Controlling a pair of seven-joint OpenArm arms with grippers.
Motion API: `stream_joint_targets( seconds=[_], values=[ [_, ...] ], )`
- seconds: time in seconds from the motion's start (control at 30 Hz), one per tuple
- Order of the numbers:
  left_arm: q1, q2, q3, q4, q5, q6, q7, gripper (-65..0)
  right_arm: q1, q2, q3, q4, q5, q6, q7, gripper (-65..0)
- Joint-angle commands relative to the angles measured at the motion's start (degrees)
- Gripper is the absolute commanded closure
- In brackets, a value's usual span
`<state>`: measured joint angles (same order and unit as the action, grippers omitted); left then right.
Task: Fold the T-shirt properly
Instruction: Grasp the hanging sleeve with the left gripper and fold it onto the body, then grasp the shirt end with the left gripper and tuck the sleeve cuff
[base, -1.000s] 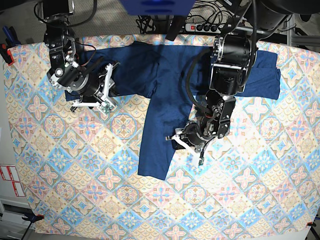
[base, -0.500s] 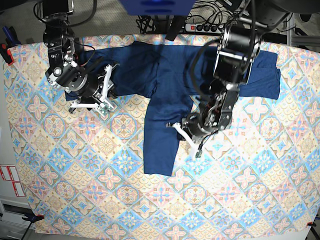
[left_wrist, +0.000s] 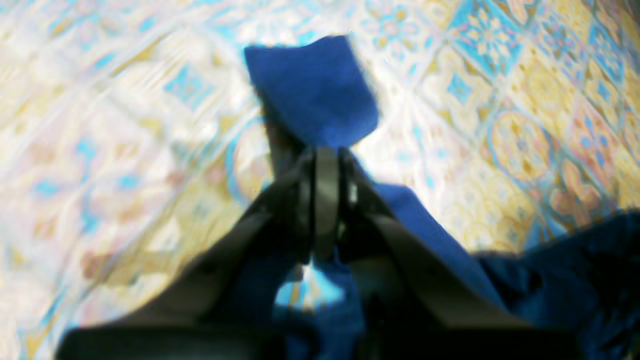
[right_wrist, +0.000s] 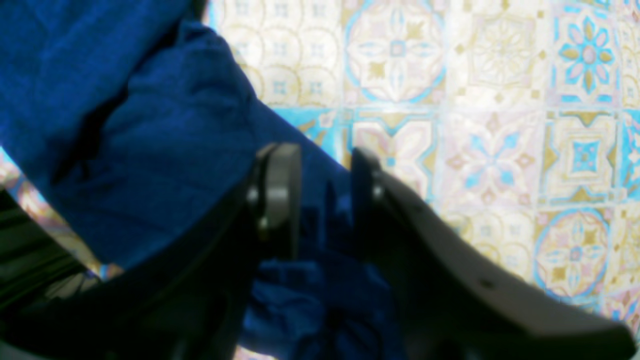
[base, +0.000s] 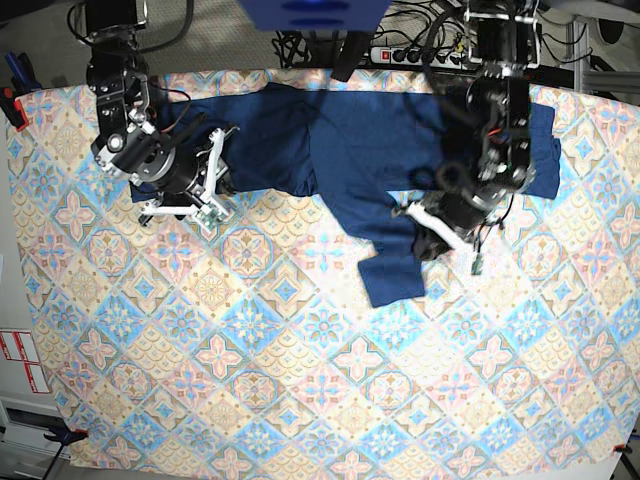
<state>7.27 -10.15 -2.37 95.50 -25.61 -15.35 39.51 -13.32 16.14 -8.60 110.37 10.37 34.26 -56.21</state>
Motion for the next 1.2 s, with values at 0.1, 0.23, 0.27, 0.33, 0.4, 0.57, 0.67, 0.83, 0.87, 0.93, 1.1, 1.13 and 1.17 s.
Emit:
stream_joint_targets(
  seconds=[0.1, 0.23, 0.27, 0.33, 0.4, 0.57, 0.67, 0.83, 0.87, 0.93, 1.1, 1.13, 1.17],
  values=[
    [7.1, -1.8, -4.9, 12.2, -5.9, -0.5, -1.9, 0.0, 0.9, 0.4, 0.0, 1.1, 0.3, 0.0, 1.0, -17.3],
    [13.9, -1.8, -10.9, 20.0, -7.8, -0.5, -1.9, 0.0, 1.0, 0.3, 0.0, 1.0, 0.3, 0.0, 1.0, -17.3],
    [15.5, -1.8, -12.3, 20.8, -8.5, -0.6, -1.9, 0.0, 1.0, 0.3, -0.1, 1.0, 0.3, 0.0, 1.0, -17.3],
    [18.3, -1.8, -14.9, 21.7, -9.8, -0.6, -1.9, 0.0, 0.9, 0.3, -0.1, 1.0, 0.3, 0.0, 1.0, -17.3],
    [20.5, -1.8, -17.8, 21.7, -10.8, -0.7, -1.9, 0.0, 0.7, 0.3, 0.1, 1.0, 0.3, 0.0, 1.0, -17.3],
    [25.6, -1.8, -21.9, 22.2, -12.6, -0.8, -1.9, 0.0, 0.6, 0.3, -0.1, 0.9, 0.3, 0.0, 1.0, -17.3],
    [28.9, -2.6, -22.7, 23.7, -12.9, -0.8, -1.9, 0.0, 0.8, 0.3, -0.1, 0.9, 0.3, 0.0, 1.0, -17.3],
    [32.9, -2.6, -23.7, 24.6, -12.9, -0.8, -2.2, 0.0, 0.9, 0.3, -0.2, 0.8, 0.3, 0.0, 1.0, -17.3],
    [33.8, -2.6, -24.6, 24.7, -12.9, -0.8, -2.4, 0.0, 0.9, 0.3, -0.2, 0.8, 0.3, 0.0, 1.0, -17.3],
    [34.9, -2.6, -25.9, 24.7, -12.9, -0.8, -2.4, 0.0, 0.9, 0.3, -0.2, 0.8, 0.3, 0.0, 1.0, -17.3],
    [36.8, -2.5, -29.5, 24.7, -13.3, -0.9, -2.5, 0.0, 1.0, 0.3, -0.2, 0.7, 0.3, 0.0, 1.0, -17.3],
    [37.1, -2.5, -29.7, 24.7, -13.7, -0.9, -2.5, 0.0, 1.0, 0.3, -0.2, 0.7, 0.3, 0.0, 1.0, -17.3],
    [37.8, -2.5, -30.3, 24.7, -14.1, -0.9, -2.5, 0.0, 1.0, 0.3, -0.2, 0.7, 0.3, 0.0, 1.0, -17.3]
  ],
)
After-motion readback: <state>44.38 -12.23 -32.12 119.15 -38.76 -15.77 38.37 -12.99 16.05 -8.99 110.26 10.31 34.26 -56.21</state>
